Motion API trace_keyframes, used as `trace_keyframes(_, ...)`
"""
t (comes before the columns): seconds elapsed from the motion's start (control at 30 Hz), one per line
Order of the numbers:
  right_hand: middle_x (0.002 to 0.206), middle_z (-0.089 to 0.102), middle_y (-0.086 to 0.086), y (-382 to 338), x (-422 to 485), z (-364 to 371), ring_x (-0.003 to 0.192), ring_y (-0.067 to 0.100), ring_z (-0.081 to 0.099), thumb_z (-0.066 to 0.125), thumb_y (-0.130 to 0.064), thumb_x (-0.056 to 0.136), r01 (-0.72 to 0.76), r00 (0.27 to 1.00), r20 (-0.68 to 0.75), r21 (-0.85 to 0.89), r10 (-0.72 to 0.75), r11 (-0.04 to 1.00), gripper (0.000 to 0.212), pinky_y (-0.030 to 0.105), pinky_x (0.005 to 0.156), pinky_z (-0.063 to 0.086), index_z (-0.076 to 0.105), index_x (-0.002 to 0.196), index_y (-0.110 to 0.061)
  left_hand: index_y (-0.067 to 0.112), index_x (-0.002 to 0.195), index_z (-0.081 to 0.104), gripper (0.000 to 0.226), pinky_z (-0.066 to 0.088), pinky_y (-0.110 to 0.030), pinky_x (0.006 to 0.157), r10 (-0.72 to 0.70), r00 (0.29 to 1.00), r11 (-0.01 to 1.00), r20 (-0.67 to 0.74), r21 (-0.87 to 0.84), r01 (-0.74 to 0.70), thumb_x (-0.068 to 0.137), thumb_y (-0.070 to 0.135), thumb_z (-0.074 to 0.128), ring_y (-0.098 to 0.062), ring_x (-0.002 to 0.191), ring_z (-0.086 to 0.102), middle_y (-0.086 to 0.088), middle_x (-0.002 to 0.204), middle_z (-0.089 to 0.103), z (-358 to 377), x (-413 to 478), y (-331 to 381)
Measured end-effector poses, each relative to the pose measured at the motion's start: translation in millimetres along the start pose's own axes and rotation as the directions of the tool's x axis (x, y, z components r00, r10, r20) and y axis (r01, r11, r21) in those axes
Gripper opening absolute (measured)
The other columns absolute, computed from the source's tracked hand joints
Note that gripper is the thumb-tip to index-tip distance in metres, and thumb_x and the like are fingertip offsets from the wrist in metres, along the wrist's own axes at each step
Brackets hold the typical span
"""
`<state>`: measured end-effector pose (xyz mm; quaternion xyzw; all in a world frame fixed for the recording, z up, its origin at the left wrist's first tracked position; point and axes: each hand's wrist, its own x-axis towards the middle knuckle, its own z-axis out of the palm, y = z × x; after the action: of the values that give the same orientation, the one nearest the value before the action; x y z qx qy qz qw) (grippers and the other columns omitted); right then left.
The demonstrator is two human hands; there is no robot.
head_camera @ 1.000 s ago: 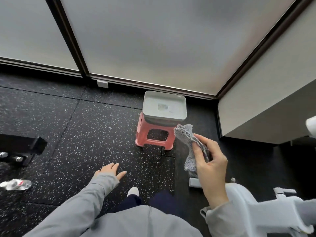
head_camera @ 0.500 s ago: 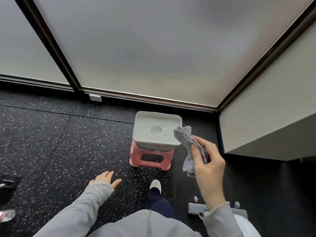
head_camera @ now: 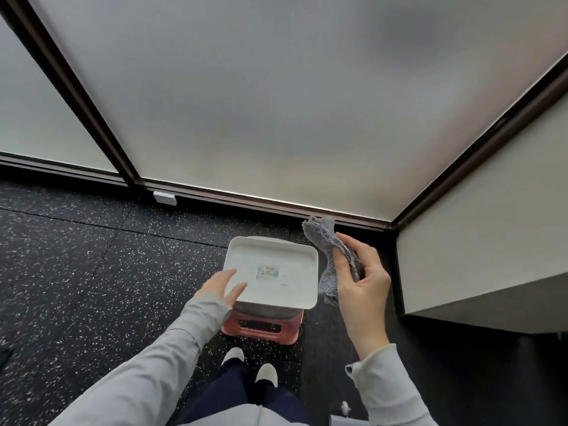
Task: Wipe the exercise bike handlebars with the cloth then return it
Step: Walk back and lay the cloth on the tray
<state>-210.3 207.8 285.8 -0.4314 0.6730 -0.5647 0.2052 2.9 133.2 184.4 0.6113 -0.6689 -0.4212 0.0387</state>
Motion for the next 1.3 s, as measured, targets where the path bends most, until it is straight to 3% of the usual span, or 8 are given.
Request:
trace_keyframes(0.17,0.093,0.057,-0.016,0.3,24.0,32.0,0.086,0.002,0.058,0.064,-0.013,0.088,0.012,1.0,0.0,-0.034,-0.012,0.999,0.027,0.007,0.077,0.043,0.063,0.106,-0.032,0.025,0.111,0.061,0.02,0.053,-0.03,0.086,0.162,0.978,0.786,-0.128,-0.582,-0.206,0.093,0.026,0.052,-0.016,0.098,0.065,-0.001,0.102,0.069,-19.0,-1.6,95.1)
trace_keyframes(0.3,0.101,0.057,-0.017,-3.6,27.9,55.3,0.099,0.01,0.059,0.067,-0.011,0.086,0.064,0.995,0.083,-0.079,-0.057,0.995,0.028,0.014,0.086,0.045,0.064,0.111,-0.022,0.023,0.092,0.063,0.016,0.055,-0.016,0.06,0.21,0.973,0.585,-0.093,-0.785,-0.202,0.095,0.02,0.047,-0.003,0.07,0.066,0.009,0.079,0.068,-29.2,-0.2,131.2)
trace_keyframes(0.47,0.115,0.061,-0.008,-4.9,23.6,72.5,0.115,0.01,0.055,0.056,-0.013,0.093,-0.007,0.985,0.17,-0.027,0.012,1.0,0.022,0.041,0.098,0.047,0.065,0.113,-0.018,0.001,0.098,0.057,0.027,0.046,-0.024,0.047,0.13,0.989,0.592,-0.067,-0.795,-0.132,0.092,0.026,0.054,-0.014,0.056,0.054,-0.012,0.072,0.057,-36.6,7.1,123.5)
trace_keyframes(0.57,0.117,0.061,-0.004,-5.1,22.7,80.4,0.114,0.01,0.056,0.055,-0.008,0.093,-0.062,0.981,0.183,0.002,0.061,0.998,0.023,0.04,0.093,0.05,0.065,0.112,-0.017,-0.003,0.116,0.054,0.033,0.047,-0.012,0.049,0.066,0.99,0.651,-0.127,-0.746,-0.139,0.089,0.016,0.06,-0.012,0.067,0.054,-0.01,0.083,0.06,-34.7,14.0,110.3)
trace_keyframes(0.7,0.114,0.06,-0.006,-1.5,21.7,90.5,0.106,0.011,0.058,0.065,-0.007,0.086,-0.079,0.98,0.182,-0.014,0.08,0.997,0.028,0.029,0.081,0.052,0.064,0.112,-0.017,0.008,0.093,0.063,0.009,0.049,-0.014,0.045,0.074,0.982,0.687,-0.175,-0.704,-0.177,0.089,0.004,0.057,0.001,0.048,0.057,0.004,0.064,0.064,-33.8,20.8,96.9)
trace_keyframes(0.87,0.11,0.058,-0.008,11.3,23.3,96.9,0.094,0.007,0.055,0.069,-0.012,0.084,-0.158,0.975,0.145,-0.07,0.167,0.985,0.029,0.013,0.072,0.048,0.061,0.111,-0.019,0.026,0.081,0.062,0.034,0.052,-0.007,0.051,0.062,0.989,0.635,-0.135,-0.759,-0.143,0.089,-0.005,0.052,0.009,0.053,0.063,0.021,0.055,0.07,-33.8,27.4,85.4)
trace_keyframes(1.2,0.096,0.058,0.024,51.8,41.4,90.4,0.072,0.021,0.047,0.044,-0.017,0.099,-0.399,0.905,0.164,0.01,0.392,0.917,0.008,0.035,0.064,0.041,0.051,0.099,-0.013,0.006,0.105,0.058,0.024,0.052,-0.015,0.04,-0.088,0.992,0.406,0.093,-0.906,0.121,0.091,-0.008,0.044,-0.005,0.039,0.061,0.005,0.048,0.068,-35.8,64.7,62.4)
trace_keyframes(1.3,0.102,0.06,0.021,67.7,44.1,95.1,0.077,0.023,0.053,0.044,-0.016,0.099,-0.398,0.904,0.176,0.015,0.389,0.917,0.008,0.036,0.068,0.046,0.052,0.101,-0.015,0.001,0.113,0.057,0.023,0.052,-0.024,0.052,-0.111,0.986,0.423,0.123,-0.892,0.159,0.091,0.001,0.052,-0.011,0.056,0.062,0.003,0.07,0.069,-24.8,77.0,56.2)
